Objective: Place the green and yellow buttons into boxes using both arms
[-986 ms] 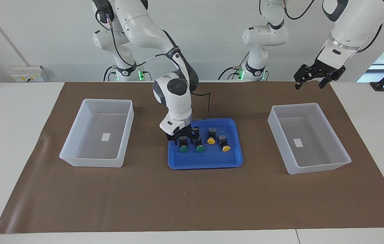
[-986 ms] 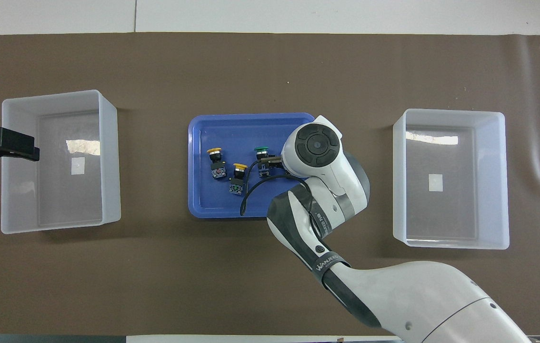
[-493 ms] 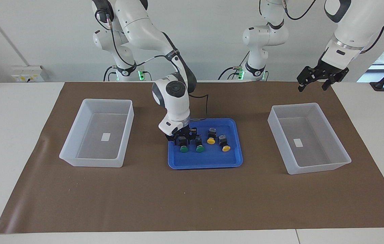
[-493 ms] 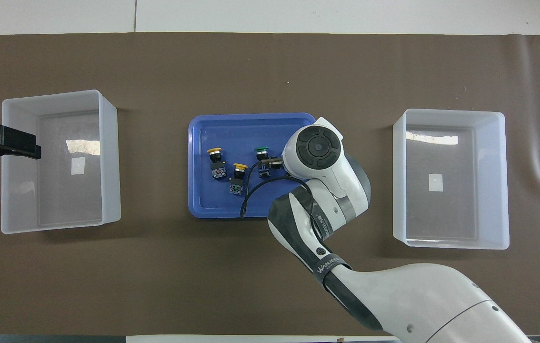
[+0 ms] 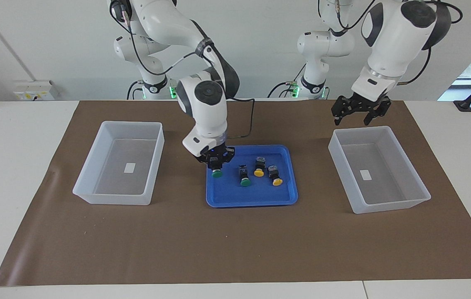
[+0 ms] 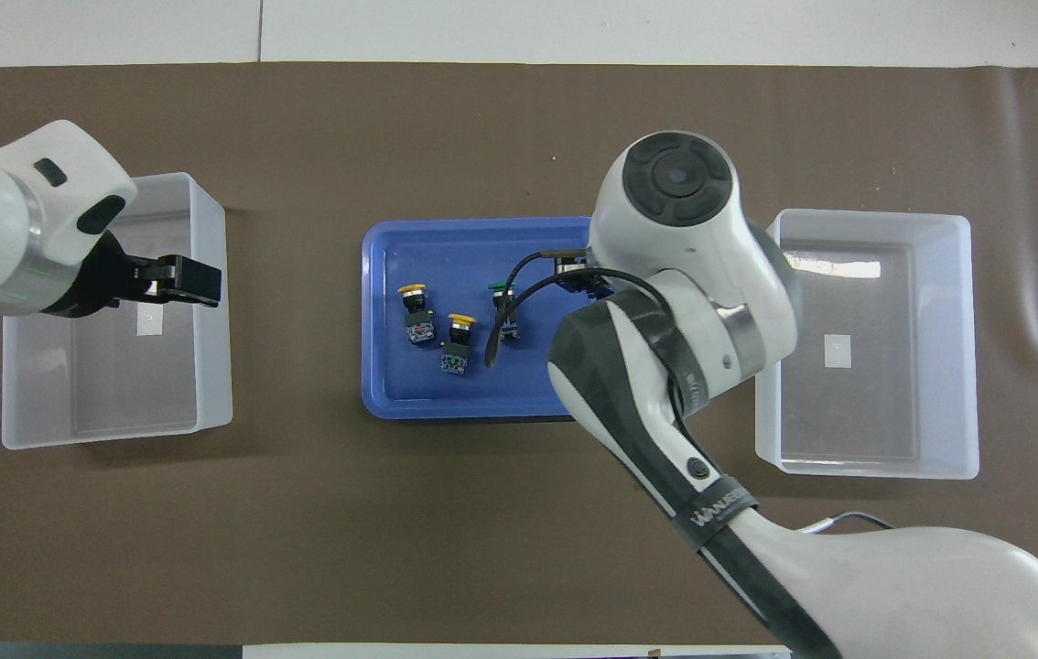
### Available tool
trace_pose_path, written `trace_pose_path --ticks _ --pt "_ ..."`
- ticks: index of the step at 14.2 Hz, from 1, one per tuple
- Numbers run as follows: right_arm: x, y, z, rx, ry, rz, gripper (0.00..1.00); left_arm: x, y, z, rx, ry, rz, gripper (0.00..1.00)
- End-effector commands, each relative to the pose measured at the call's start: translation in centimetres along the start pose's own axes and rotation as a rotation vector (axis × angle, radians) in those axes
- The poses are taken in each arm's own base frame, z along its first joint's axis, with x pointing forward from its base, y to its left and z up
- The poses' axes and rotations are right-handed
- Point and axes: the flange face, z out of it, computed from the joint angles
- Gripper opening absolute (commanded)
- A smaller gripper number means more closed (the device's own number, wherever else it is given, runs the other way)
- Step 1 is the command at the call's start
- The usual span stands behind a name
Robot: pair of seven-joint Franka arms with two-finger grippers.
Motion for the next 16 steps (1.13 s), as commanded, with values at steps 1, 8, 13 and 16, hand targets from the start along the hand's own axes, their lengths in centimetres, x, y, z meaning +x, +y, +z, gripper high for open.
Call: trace_pose_path --ticks 1,8,13,16 --pt "0.2 10.9 -2.1 0.012 -0.047 -0.042 0.0 -1.1 4.4 3.0 -0.024 0.024 -0.024 1.0" --pt "-2.4 27.3 4.2 0.022 -0.097 0.04 0.0 -1.3 18.1 14.5 -0.067 0.048 -0.025 1.0" --pt "-5.7 30.8 9.0 0.024 -0.036 0.077 0.0 -2.4 21.2 20.5 -0.083 0.062 0.004 0.95" --pt "-5.7 32.4 10.5 0.022 -0.019 0.097 0.0 -2.4 21.6 22.4 -0.078 0.048 0.01 0.91"
